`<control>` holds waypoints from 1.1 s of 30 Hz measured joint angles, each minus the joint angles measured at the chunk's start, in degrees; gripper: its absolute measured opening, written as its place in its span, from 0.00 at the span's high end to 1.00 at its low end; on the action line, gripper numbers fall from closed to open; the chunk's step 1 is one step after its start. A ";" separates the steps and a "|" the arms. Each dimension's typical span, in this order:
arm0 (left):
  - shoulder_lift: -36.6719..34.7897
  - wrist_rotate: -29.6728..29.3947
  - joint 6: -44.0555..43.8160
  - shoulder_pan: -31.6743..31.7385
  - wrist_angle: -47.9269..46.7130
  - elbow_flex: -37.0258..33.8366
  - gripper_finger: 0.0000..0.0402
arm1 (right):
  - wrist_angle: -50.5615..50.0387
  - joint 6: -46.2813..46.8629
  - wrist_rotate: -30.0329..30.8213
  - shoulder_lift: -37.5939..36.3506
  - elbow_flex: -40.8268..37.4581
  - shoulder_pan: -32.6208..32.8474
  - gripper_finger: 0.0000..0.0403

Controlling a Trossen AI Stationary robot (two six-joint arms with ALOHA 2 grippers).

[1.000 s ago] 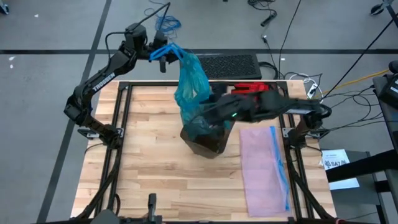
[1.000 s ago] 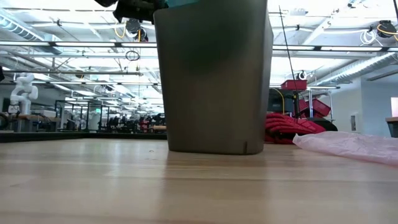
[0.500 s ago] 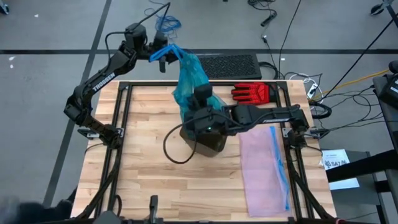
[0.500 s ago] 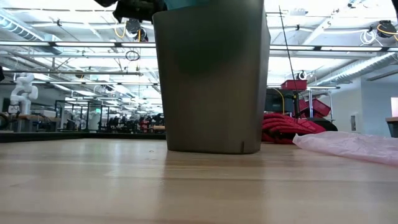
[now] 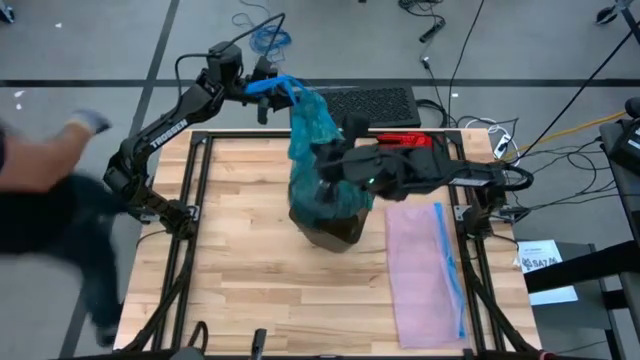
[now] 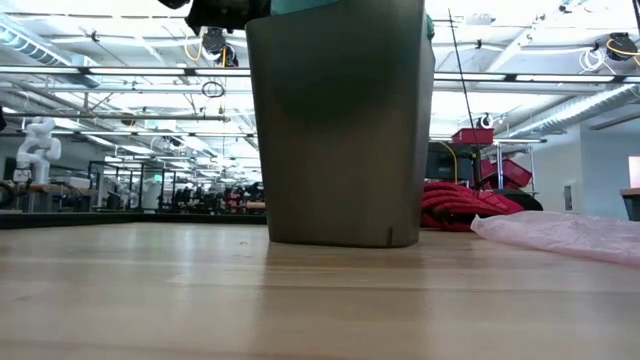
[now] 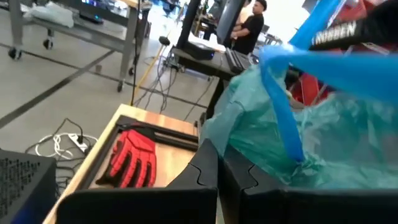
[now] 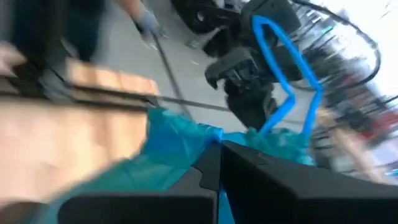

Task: Place trash/remove bag and relplace
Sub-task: Remove the blue trash bag from the trash bin

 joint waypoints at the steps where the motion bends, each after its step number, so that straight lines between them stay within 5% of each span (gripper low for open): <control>1: 0.00 0.02 0.69 -0.44 -1.18 0.00 1.00 | -1.10 3.37 -1.79 -0.51 0.02 -0.54 1.00; 7: 0.02 -0.07 5.20 -3.86 -8.38 0.00 1.00 | -7.78 25.13 -19.44 -2.67 0.07 -5.29 1.00; 15: 0.02 -1.98 10.27 -10.49 -17.23 0.00 1.00 | -11.13 42.26 -38.60 -3.42 0.03 -12.29 1.00; 33: 0.06 -12.28 15.79 -18.75 -28.49 -2.87 1.00 | -10.57 39.99 -44.06 -12.36 0.05 -20.02 1.00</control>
